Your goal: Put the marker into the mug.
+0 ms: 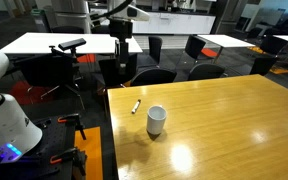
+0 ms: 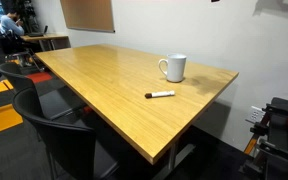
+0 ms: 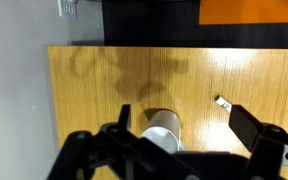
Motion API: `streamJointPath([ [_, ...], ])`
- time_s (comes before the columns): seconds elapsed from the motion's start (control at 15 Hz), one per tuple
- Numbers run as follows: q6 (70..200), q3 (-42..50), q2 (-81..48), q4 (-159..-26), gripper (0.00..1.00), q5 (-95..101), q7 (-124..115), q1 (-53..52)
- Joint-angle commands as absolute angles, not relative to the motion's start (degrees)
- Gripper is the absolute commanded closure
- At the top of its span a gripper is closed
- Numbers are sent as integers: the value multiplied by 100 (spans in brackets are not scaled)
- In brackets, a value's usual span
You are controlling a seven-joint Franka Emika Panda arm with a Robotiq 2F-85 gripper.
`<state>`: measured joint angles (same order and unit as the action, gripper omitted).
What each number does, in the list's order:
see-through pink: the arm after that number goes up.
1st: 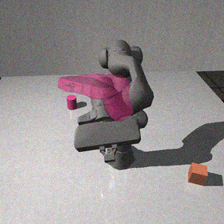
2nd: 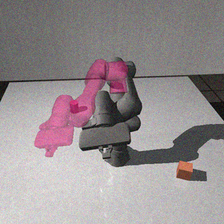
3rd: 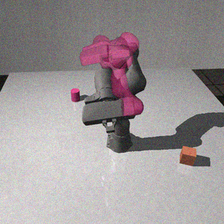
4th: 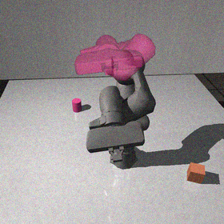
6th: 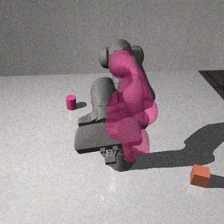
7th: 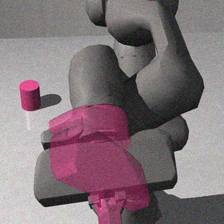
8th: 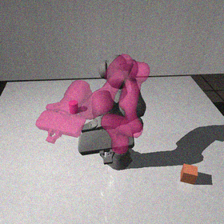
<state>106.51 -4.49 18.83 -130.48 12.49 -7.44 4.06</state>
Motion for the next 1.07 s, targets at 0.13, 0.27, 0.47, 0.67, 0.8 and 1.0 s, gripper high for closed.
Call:
streamJointPath([
  [0.13,10632,-354,1878,-13037,0,1278,-771,298],
  [0.27,10632,-354,1878,-13037,0,1278,-771,298],
  [0.47,10749,-367,1861,-13052,0,1362,-859,318],
  [0.67,11158,-374,1729,-13015,0,1514,-739,304],
  [0.8,11386,-430,1607,-12992,0,1838,-726,303],
  [1.0,11664,-441,1441,-12953,0,2334,-446,218],
])
